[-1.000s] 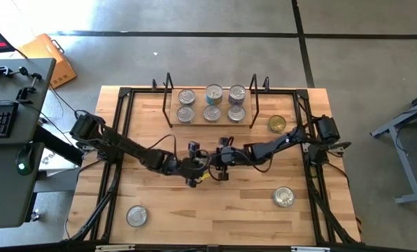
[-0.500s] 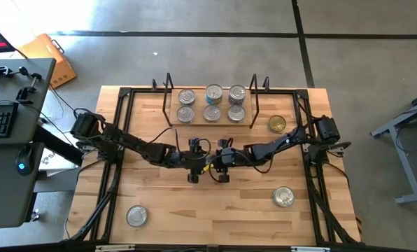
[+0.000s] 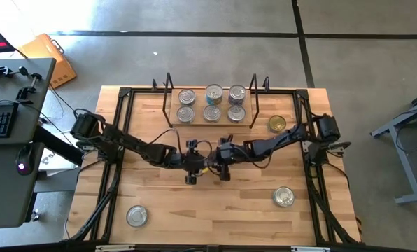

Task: Stack canned seafood by type on shelf
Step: Stack the green tuna can on top of the green tuna can on the shelf, then stack the light blue tuna can on top of the light blue tuna can on the shelf

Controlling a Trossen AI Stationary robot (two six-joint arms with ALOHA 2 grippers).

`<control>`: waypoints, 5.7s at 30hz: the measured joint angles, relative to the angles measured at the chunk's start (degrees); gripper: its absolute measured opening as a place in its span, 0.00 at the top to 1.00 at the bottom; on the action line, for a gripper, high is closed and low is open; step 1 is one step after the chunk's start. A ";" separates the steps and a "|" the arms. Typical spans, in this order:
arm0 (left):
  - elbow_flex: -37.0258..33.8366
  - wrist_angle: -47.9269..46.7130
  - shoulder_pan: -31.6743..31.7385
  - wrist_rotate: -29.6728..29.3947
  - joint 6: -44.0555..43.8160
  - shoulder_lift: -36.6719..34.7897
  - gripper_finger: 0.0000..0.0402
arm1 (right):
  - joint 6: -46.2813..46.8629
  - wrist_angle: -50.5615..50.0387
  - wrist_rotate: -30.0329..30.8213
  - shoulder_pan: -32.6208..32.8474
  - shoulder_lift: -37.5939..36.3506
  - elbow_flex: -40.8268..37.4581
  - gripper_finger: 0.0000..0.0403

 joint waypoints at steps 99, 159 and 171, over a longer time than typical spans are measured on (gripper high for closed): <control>29.35 -39.55 44.77 -0.22 40.35 5.38 0.30 | 22.27 -17.00 28.43 16.33 -2.66 -6.70 0.51; -0.26 21.62 -2.94 -11.84 3.75 -1.75 0.69 | 78.48 -48.25 12.05 50.89 -29.00 -13.68 0.58; -0.22 22.12 -1.87 -11.86 3.80 -1.75 0.69 | 45.68 -24.66 21.90 32.66 -26.65 -18.05 0.85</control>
